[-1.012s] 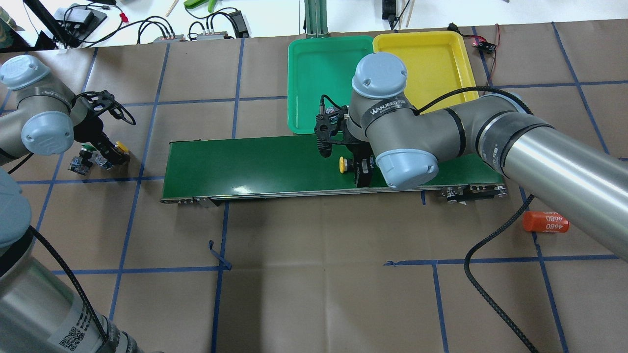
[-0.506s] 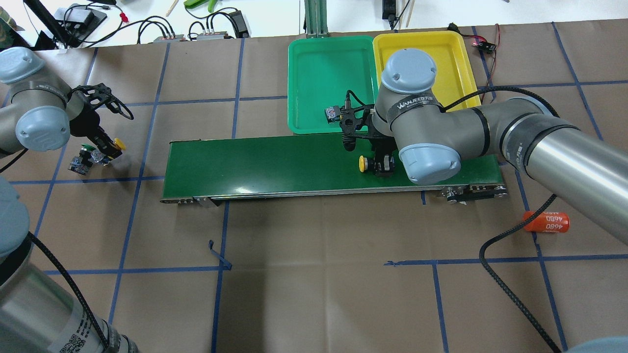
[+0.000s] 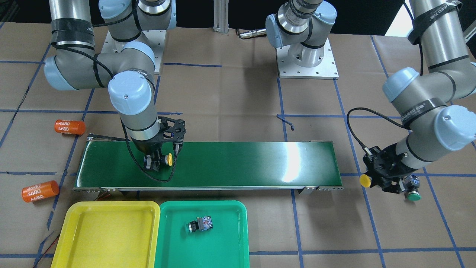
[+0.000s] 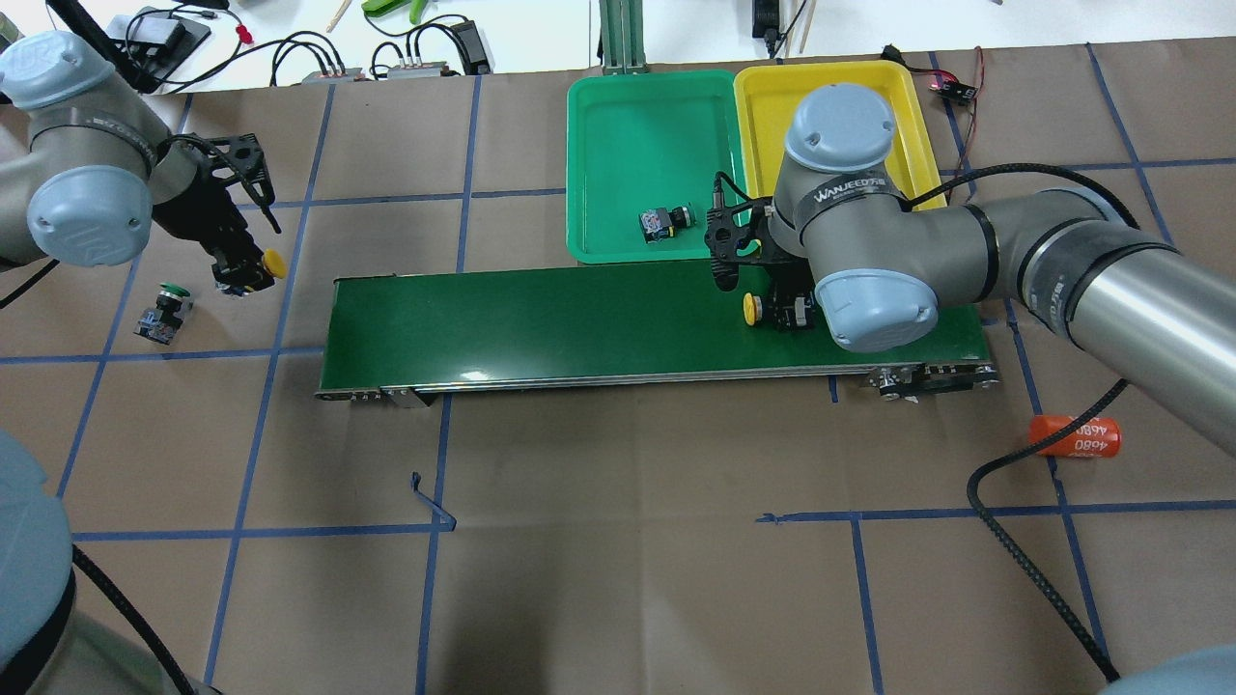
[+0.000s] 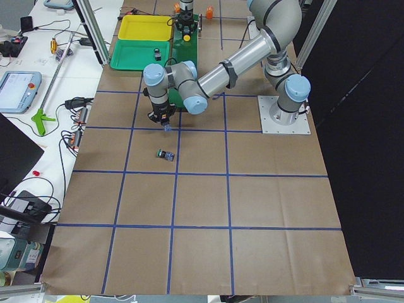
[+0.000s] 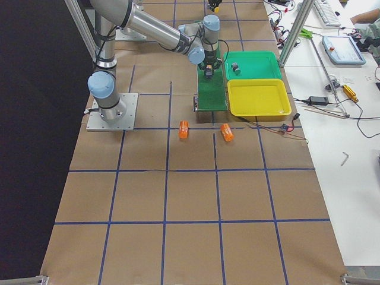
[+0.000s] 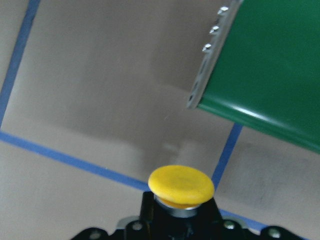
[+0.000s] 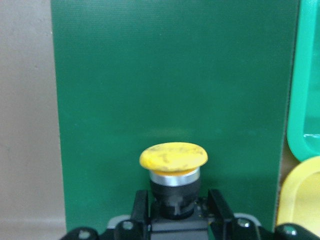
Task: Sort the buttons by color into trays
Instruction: 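Carry yellow button over yellow tray with right while left places another on belt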
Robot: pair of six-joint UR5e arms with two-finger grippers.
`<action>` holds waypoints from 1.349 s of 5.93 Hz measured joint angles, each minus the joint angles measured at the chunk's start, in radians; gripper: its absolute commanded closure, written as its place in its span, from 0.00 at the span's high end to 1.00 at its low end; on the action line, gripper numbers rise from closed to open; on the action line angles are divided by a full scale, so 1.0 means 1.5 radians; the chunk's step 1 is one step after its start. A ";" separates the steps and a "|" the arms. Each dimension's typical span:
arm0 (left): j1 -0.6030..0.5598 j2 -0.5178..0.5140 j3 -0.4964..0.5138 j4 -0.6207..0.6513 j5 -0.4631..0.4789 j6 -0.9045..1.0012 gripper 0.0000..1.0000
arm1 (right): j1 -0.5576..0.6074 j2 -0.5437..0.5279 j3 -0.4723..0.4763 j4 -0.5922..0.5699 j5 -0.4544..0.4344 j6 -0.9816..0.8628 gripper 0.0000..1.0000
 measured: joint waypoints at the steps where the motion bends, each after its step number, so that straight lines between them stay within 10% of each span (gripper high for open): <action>1: -0.032 0.016 -0.015 -0.012 0.001 0.044 0.01 | -0.017 -0.015 -0.010 0.001 -0.011 -0.023 0.10; 2: -0.062 0.023 -0.028 -0.017 0.002 0.053 0.04 | -0.039 -0.025 -0.027 0.003 -0.013 -0.048 0.10; 3: -0.100 0.032 -0.045 -0.018 0.004 0.043 0.79 | -0.059 -0.020 -0.052 0.001 -0.011 -0.071 0.10; 4: -0.129 0.036 -0.059 -0.016 0.005 0.030 0.97 | -0.077 0.006 -0.089 -0.003 -0.006 -0.095 0.10; 5: -0.141 0.036 -0.065 -0.017 0.005 0.024 0.98 | -0.092 0.061 -0.147 -0.005 0.005 -0.119 0.11; 6: -0.142 0.037 -0.063 -0.023 0.006 0.019 0.98 | -0.103 0.129 -0.207 -0.007 0.013 -0.143 0.42; 7: -0.124 0.047 -0.053 -0.040 0.012 0.011 0.98 | -0.114 0.185 -0.246 -0.010 0.025 -0.160 0.99; 8: -0.077 0.060 -0.042 -0.056 0.018 -0.002 0.98 | -0.121 0.214 -0.262 -0.010 0.047 -0.164 1.00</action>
